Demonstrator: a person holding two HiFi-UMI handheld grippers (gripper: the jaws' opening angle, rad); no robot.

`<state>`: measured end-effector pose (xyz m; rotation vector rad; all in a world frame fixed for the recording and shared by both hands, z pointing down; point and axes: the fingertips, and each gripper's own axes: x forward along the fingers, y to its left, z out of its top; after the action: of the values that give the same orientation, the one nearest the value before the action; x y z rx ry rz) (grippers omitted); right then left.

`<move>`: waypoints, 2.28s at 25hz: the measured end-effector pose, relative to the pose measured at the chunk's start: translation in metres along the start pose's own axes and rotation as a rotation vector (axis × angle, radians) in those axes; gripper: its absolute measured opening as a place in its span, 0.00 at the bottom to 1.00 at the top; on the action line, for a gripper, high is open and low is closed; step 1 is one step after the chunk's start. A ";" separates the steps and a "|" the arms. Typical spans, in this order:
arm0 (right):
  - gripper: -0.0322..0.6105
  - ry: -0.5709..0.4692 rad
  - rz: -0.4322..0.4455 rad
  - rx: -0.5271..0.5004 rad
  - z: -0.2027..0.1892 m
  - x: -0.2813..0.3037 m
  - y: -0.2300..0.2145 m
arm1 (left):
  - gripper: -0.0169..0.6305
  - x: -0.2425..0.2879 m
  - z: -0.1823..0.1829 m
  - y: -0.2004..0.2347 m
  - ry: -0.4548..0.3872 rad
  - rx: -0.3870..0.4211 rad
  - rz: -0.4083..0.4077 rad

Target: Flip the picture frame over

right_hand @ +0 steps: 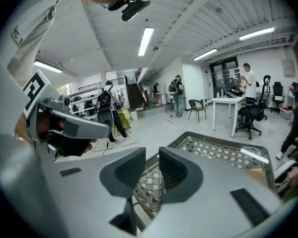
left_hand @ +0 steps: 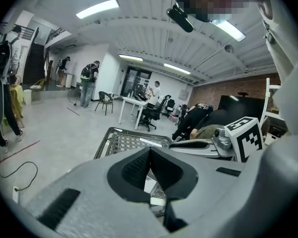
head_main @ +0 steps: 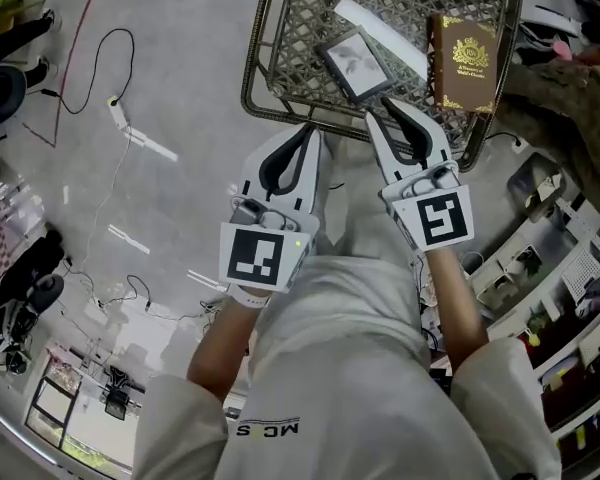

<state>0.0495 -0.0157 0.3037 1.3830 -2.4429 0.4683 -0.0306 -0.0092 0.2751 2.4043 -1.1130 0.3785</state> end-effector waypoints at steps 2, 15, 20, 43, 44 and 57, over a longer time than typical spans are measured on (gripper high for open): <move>0.20 0.019 -0.006 0.001 -0.013 0.013 -0.004 | 0.06 0.007 -0.014 0.010 0.010 -0.003 0.018; 0.21 0.171 -0.027 0.057 -0.103 0.075 -0.013 | 0.06 0.043 -0.063 0.042 0.036 -0.049 0.069; 0.21 0.226 -0.027 0.044 -0.133 0.089 -0.021 | 0.06 0.057 -0.093 0.053 0.096 -0.067 0.081; 0.21 0.440 -0.064 0.016 -0.201 0.139 -0.025 | 0.06 0.057 -0.143 0.091 0.147 -0.115 0.140; 0.21 0.447 -0.062 0.008 -0.204 0.140 -0.024 | 0.06 0.056 -0.144 0.093 0.148 -0.115 0.143; 0.17 0.516 -0.108 -0.011 -0.210 0.142 -0.027 | 0.06 0.053 -0.145 0.095 0.148 -0.105 0.129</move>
<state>0.0221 -0.0500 0.5550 1.1988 -1.9428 0.6859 -0.0778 -0.0229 0.4493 2.1825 -1.1928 0.5193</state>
